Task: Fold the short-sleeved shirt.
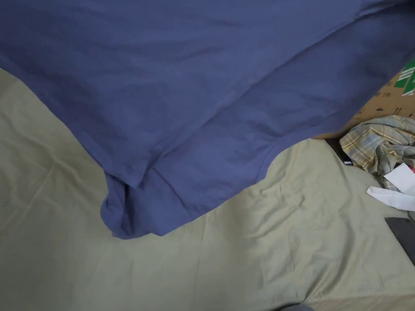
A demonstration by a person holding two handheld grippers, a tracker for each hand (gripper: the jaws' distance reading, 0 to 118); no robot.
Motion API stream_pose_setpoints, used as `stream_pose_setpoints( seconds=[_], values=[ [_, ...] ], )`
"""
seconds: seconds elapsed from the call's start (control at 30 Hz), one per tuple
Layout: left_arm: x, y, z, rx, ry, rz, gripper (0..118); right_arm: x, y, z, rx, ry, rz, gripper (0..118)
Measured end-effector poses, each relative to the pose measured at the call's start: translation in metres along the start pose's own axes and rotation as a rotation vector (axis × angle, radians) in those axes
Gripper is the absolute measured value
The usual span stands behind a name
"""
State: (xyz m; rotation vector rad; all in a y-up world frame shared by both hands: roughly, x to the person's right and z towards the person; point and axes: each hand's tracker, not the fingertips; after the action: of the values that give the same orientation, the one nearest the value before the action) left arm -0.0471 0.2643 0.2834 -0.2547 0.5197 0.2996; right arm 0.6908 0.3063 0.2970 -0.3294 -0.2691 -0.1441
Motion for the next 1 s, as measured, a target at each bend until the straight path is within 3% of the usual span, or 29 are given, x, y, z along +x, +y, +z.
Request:
stream_pose_setpoints(
  seconds=[0.23, 0.53, 0.63, 0.8, 1.0],
  values=[
    [0.061, 0.028, -0.055, 0.014, 0.060, -0.090, 0, -0.074, 0.042, -0.052, 0.098, -0.130, 0.181, 4],
    [0.132, 0.039, -0.147, 0.048, 0.083, -0.118, 0, -0.131, 0.098, -0.122, 0.226, -0.269, 0.149, 4],
    [0.154, 0.024, -0.165, 0.062, 0.087, -0.136, 0, -0.137, 0.100, -0.141, 0.237, -0.280, 0.111, 4],
    [0.170, -0.015, -0.199, 0.045, 0.059, -0.160, 0, -0.135, 0.074, -0.174, 0.214, -0.308, 0.135, 4],
    [0.163, -0.109, -0.229, -0.119, 0.028, -0.217, 0, -0.102, 0.000, -0.224, 0.061, -0.291, 0.088, 4]
  ],
)
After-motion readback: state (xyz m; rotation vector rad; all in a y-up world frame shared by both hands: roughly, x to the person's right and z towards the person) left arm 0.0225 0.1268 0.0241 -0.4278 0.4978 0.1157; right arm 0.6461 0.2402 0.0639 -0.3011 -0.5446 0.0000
